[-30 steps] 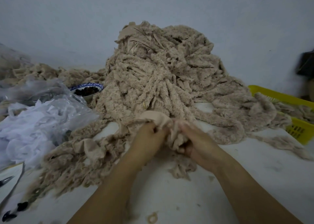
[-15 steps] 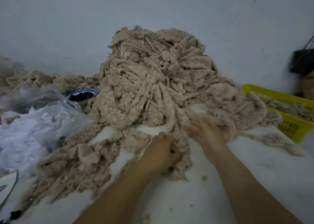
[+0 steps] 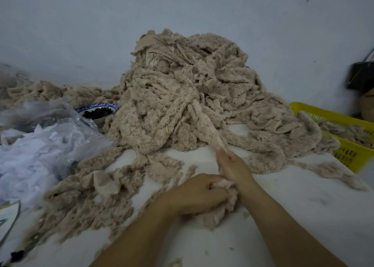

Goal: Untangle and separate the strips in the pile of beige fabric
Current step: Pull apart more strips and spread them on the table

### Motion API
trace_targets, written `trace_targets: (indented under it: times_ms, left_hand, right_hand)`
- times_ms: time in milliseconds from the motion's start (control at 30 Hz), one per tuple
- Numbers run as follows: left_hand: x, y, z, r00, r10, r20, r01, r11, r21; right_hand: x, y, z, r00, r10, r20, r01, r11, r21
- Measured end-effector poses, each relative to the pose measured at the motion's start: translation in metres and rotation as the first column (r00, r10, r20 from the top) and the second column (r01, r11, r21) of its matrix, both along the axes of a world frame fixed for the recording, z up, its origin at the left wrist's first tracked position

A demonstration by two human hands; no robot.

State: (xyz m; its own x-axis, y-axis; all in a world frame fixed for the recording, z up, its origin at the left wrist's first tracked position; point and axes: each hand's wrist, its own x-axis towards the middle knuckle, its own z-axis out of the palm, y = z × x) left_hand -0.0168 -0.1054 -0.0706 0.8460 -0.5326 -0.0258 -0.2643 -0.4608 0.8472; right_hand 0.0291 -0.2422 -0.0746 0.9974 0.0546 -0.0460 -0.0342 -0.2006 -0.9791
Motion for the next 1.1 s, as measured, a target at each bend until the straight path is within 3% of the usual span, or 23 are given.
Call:
trace_targets:
  times_ms: [67,167,267,333,367,400,433,467,533,567,600,633,700,800,867,1000,1100]
  left_hand:
    - [-0.002,0.001,0.003,0.988,0.121,-0.099,-0.132,0.984,-0.117]
    - [0.011,0.007,0.006,0.869,0.487,-0.084,-0.491,0.831,-0.260]
    - [0.023,0.017,0.010,0.832,0.415,-0.370,-0.555,0.628,-0.545]
    - [0.030,0.022,0.014,0.753,0.285,-0.593,-0.655,0.406,-0.637]
    - [0.033,0.023,0.016,0.720,0.180,-0.671,-0.692,0.273,-0.669]
    - [0.035,0.022,0.019,0.699,0.099,-0.708,-0.714,0.162,-0.682]
    - [0.037,0.021,0.021,0.698,0.111,-0.707,-0.716,0.113,-0.689]
    - [0.037,0.020,0.022,0.711,0.259,-0.654,-0.701,0.181,-0.690]
    - [0.029,0.018,0.021,0.743,0.618,-0.258,-0.642,0.549,-0.534]
    - [0.023,0.014,0.017,0.771,0.636,-0.026,-0.592,0.702,-0.395]
    - [0.017,0.009,0.013,0.821,0.561,0.103,-0.517,0.808,-0.282]
    - [0.011,0.004,0.009,0.878,0.460,0.135,-0.433,0.882,-0.186]
    - [0.006,-0.003,-0.001,0.948,0.278,0.156,-0.271,0.961,-0.061]
    - [0.004,-0.007,-0.006,0.968,0.172,0.181,-0.163,0.985,-0.064]
    - [0.006,-0.003,-0.003,0.948,0.289,0.132,-0.266,0.949,-0.171]
    - [0.011,0.005,-0.005,0.856,0.515,-0.046,-0.487,0.773,-0.407]
    - [0.013,0.006,-0.006,0.844,0.475,-0.249,-0.530,0.667,-0.524]
  right_hand:
    - [-0.005,0.006,0.003,0.987,0.023,0.156,-0.019,1.000,-0.024]
    - [-0.017,0.010,0.008,0.937,0.224,0.268,-0.171,0.963,-0.209]
    - [-0.024,0.016,0.009,0.843,0.484,0.236,-0.343,0.820,-0.458]
    - [-0.026,0.023,0.006,0.757,0.622,0.201,-0.346,0.643,-0.684]
    - [-0.026,0.025,0.001,0.733,0.652,0.193,-0.344,0.600,-0.722]
    - [-0.026,0.027,-0.004,0.732,0.656,0.185,-0.359,0.602,-0.713]
    - [-0.025,0.027,-0.006,0.765,0.620,0.173,-0.381,0.653,-0.654]
    - [-0.024,0.026,-0.007,0.828,0.539,0.153,-0.385,0.746,-0.544]
    - [-0.018,0.020,-0.007,0.944,0.306,0.121,-0.283,0.943,-0.176]
    - [-0.014,0.016,-0.006,0.967,0.234,0.099,-0.239,0.970,0.042]
    - [-0.009,0.011,-0.004,0.973,0.218,0.070,-0.229,0.945,0.236]
    - [-0.006,0.007,-0.001,0.977,0.210,0.033,-0.207,0.906,0.369]
    - [-0.005,0.002,0.000,0.979,0.204,-0.007,-0.185,0.903,0.389]
    - [0.000,-0.002,-0.003,0.997,0.073,0.015,-0.074,0.965,0.252]
    - [0.002,-0.004,-0.001,1.000,-0.027,0.001,0.025,0.961,0.277]
    - [0.001,0.000,-0.004,1.000,0.001,0.027,-0.010,0.940,0.341]
    - [0.000,0.004,-0.002,0.996,-0.040,0.078,0.014,0.952,0.305]
